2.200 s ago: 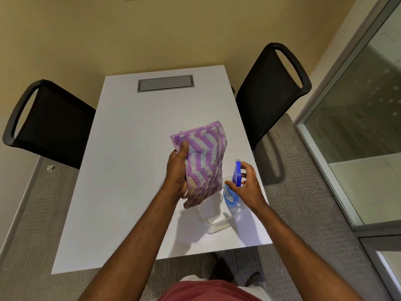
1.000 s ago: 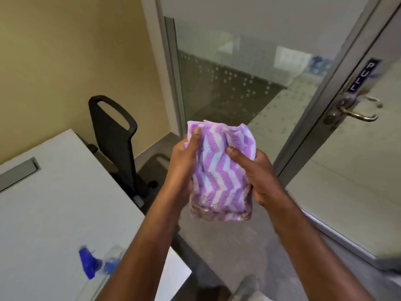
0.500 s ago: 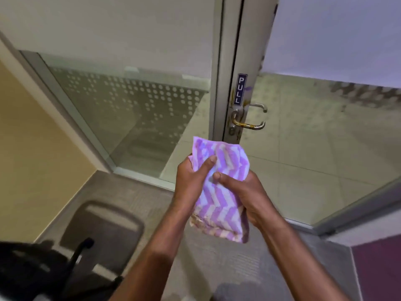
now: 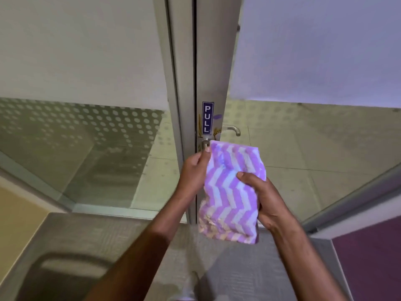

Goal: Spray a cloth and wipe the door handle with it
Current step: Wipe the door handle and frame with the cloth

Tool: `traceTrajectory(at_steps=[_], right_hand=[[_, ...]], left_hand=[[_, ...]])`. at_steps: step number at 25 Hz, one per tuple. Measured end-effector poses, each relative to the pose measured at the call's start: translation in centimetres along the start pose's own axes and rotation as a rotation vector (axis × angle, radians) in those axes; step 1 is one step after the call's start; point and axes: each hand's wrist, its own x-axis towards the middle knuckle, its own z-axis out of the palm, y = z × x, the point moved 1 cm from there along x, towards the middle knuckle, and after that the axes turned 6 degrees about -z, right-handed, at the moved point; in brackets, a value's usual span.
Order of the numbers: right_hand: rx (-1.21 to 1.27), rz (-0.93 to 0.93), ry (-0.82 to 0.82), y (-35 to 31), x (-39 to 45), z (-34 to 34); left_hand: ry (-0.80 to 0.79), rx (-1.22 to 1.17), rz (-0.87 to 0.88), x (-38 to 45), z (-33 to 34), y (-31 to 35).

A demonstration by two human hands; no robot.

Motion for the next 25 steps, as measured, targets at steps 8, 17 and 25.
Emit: traceTrajectory(at_steps=[8, 17, 25], right_hand=[[-0.592, -0.938, 0.593, -6.8, 4.1, 1.3], [-1.856, -1.628, 0.177, -2.9, 18.3, 3.2], [-2.056, -1.429, -0.263, -1.1, 20.2, 0.7]], left_hand=[[0.340, 0.286, 0.576, 7.9, -5.0, 7.4], [0.631, 0.713, 1.107, 11.1, -5.4, 11.1], [0.692, 1.027, 1.233, 15.7, -5.0, 10.4]])
